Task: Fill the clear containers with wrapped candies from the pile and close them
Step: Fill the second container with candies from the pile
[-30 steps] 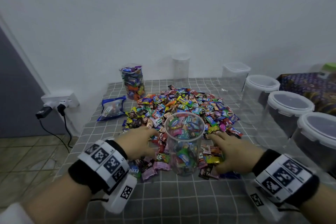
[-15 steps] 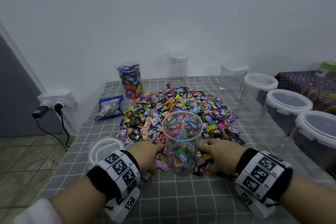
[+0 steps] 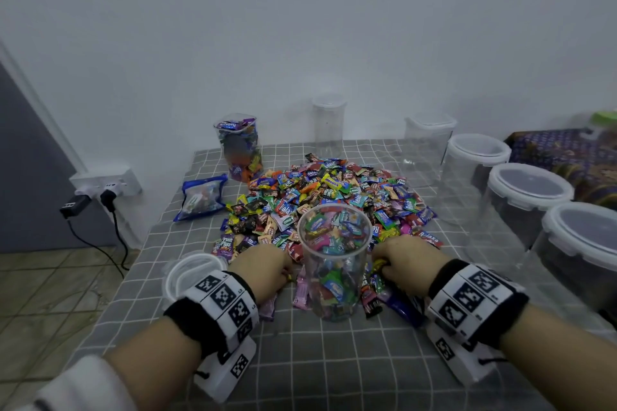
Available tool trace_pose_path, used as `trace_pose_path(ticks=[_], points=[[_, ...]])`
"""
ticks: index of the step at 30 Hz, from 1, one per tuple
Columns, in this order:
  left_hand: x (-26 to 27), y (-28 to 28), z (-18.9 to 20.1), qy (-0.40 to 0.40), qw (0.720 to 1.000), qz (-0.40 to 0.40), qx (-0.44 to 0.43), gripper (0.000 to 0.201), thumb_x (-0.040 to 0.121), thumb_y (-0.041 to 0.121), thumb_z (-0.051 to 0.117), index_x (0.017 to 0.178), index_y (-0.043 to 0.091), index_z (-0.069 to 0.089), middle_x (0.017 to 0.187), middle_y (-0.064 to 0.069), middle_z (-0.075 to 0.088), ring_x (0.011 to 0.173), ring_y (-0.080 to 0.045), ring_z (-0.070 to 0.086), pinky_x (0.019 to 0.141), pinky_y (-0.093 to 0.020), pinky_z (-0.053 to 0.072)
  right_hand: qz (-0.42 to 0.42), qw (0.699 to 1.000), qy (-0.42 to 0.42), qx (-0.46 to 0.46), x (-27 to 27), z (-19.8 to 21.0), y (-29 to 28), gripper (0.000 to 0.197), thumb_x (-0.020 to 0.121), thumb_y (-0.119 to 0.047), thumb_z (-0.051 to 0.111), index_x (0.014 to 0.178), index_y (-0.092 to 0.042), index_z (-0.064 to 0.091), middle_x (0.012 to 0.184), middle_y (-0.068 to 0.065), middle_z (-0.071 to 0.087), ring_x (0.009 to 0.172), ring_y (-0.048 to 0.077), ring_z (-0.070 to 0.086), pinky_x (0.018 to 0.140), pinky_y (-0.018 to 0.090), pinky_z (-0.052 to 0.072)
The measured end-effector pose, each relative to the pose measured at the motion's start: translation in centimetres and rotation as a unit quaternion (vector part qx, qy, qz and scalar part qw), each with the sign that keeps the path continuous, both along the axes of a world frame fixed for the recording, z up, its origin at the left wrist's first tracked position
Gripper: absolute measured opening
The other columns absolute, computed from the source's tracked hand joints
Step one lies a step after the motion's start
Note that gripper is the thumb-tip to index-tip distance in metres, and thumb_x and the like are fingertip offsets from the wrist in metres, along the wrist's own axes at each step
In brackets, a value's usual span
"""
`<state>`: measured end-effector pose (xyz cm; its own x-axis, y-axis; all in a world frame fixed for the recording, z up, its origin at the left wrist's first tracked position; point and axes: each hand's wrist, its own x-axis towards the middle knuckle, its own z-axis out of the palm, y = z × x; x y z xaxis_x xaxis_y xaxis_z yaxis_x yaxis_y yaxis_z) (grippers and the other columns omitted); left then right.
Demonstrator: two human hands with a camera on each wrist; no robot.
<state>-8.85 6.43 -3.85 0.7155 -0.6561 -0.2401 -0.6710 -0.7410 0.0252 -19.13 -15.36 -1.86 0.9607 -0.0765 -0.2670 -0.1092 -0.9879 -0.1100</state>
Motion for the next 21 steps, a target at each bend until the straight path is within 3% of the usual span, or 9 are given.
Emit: trace_pose_path(ticks=[6,11,14,18,21], points=[[0.2,0.6,1.0,-0.011,0.996,0.049,-0.078,0.025,0.091,0.026,0.056,0.112,0.028,0.068,0.109,0.001,0.068,0.101,-0.018,0.059,0.096,-0.036,0.044,-0.033,0.997,-0.061,0.039,-0.3,0.8,-0.7,0.020,0.090,-0.014,0.048,0.103,-0.014,0.063,0.099,0.005,0.065,0.091,0.019,0.057,0.079,0.030,0.047],[-0.4,0.9,3.0,-0.015,0.979,0.077,-0.187,0.023,0.091,0.026,0.059,0.112,0.025,0.070,0.106,0.000,0.067,0.100,-0.017,0.059,0.081,-0.026,0.041,-0.064,0.987,-0.122,0.079,-0.7,2.3,-1.1,0.016,0.089,-0.011,0.050,0.096,-0.011,0.064,0.090,0.005,0.063,0.085,0.020,0.055,0.070,0.027,0.040],[-1.1,0.9,4.1,-0.008,0.967,0.086,-0.240,0.021,0.090,0.025,0.061,0.109,0.023,0.071,0.106,0.001,0.067,0.096,-0.015,0.059,0.081,-0.026,0.043,-0.076,0.978,-0.159,0.114,-1.1,3.6,-1.6,0.011,0.089,-0.012,0.054,0.090,-0.017,0.063,0.079,-0.001,0.054,0.079,0.017,0.050,0.066,0.024,0.032],[-1.7,0.9,5.4,-0.003,0.947,0.098,-0.307,0.022,0.089,0.026,0.064,0.110,0.024,0.071,0.109,0.001,0.067,0.100,-0.014,0.058,0.085,-0.026,0.043,-0.085,0.959,-0.214,0.163,-1.6,5.2,-2.0,0.011,0.087,-0.010,0.059,0.094,-0.011,0.068,0.082,0.007,0.062,0.077,0.020,0.054,0.066,0.027,0.037],[-2.0,1.0,6.1,-0.008,0.932,0.098,-0.349,0.023,0.088,0.026,0.064,0.110,0.024,0.071,0.113,0.002,0.067,0.103,-0.012,0.058,0.084,-0.023,0.042,-0.079,0.945,-0.243,0.202,-2.0,6.9,-1.9,0.009,0.086,-0.010,0.061,0.087,-0.015,0.068,0.074,0.005,0.063,0.068,0.021,0.057,0.065,0.030,0.044]])
